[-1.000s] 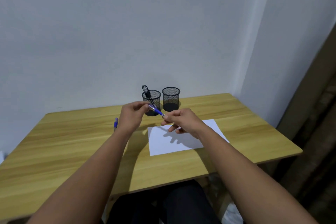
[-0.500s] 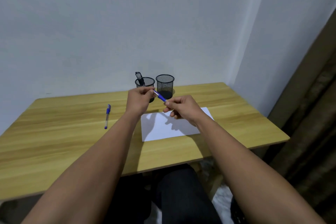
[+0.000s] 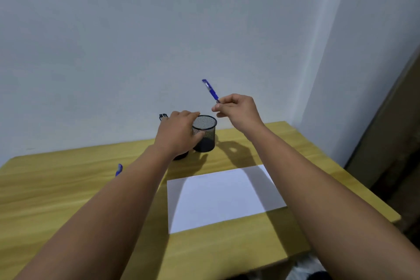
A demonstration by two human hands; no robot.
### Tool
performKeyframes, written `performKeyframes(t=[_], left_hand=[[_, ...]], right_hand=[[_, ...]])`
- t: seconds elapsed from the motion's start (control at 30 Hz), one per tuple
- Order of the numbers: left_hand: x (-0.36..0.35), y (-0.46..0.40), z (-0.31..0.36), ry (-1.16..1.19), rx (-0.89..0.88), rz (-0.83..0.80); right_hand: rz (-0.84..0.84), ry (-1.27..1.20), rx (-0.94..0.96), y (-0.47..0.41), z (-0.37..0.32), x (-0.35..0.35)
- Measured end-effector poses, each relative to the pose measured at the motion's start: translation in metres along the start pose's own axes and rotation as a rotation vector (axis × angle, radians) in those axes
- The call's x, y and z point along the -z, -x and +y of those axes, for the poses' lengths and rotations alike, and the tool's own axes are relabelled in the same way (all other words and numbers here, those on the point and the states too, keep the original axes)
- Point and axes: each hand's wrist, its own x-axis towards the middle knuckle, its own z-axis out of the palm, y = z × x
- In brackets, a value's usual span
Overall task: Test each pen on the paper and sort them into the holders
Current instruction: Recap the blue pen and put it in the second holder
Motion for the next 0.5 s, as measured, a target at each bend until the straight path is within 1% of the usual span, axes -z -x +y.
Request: performKeyframes(t=[0.1,0.2,0.37,0.5], left_hand=[[-0.020,-0.021,-0.006,-0.137,0.004,-0.071],[-0.036,-0.036,-0.010,-0.205,0.036,-0.072],[-0.050,-0.049,-0.010,-0.221,0.114,-0.028],[-0.053,-0.052,-0.008,-0.220,0.164,-0.012]], right_hand=[[0.071,0.087,0.052,-0.035,0.018,-0.013],[0.106,0.097,0.086,-0.054,0.035,-0.025],[0.096,0.185,0.035,-0.065,0.056,-0.036],[0.083,0.364,0.002,-0.066,0.065,-0.041]])
